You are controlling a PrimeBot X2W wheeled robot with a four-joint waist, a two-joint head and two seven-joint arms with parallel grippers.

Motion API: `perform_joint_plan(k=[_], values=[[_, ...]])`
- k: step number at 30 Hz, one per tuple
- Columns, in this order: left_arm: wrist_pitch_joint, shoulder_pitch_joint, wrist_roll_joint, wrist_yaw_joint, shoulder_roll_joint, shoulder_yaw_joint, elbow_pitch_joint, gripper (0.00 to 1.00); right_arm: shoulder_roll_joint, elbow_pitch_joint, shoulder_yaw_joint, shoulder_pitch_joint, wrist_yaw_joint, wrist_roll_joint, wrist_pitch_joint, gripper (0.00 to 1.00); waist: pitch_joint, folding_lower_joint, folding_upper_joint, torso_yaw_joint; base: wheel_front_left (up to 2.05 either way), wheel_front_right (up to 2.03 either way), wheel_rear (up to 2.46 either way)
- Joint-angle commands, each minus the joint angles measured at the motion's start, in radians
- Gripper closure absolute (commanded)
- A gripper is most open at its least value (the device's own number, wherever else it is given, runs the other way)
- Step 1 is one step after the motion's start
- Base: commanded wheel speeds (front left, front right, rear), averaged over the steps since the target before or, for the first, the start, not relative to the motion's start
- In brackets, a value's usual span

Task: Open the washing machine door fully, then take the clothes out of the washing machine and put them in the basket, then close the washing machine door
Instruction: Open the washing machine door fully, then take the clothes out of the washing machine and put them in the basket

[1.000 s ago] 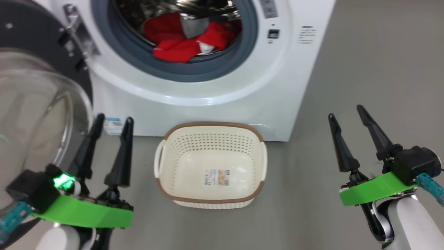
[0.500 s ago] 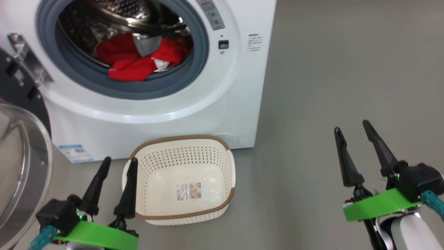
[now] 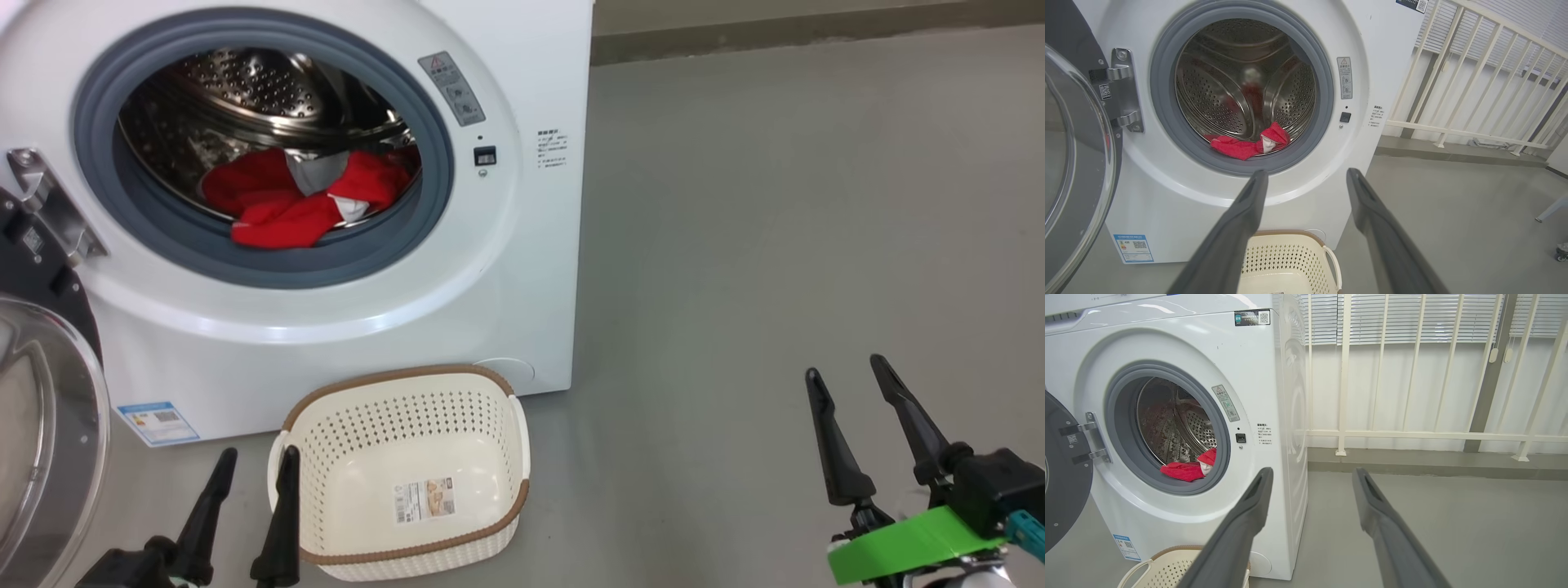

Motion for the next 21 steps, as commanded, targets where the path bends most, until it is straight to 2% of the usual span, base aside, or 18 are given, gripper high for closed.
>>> perform_joint_plan(k=[1,21], values=[[-0.012,-0.013,0.008,-0.008,0.006,0.045,-0.035,0.00,-0.015,-0.031,0.015,-0.006,0.006,-0.006,-0.006,0.00,-0.006,0.0000,0.0000,-0.005,0.00,0.00,0.00],[-0.012,0.044,0.131,-0.023,-0.023,0.104,-0.023,0.00,-0.016,-0.044,0.003,0.039,0.006,-0.011,-0.006,0.00,-0.034,0.0000,0.0000,-0.012,0.00,0.00,0.00]])
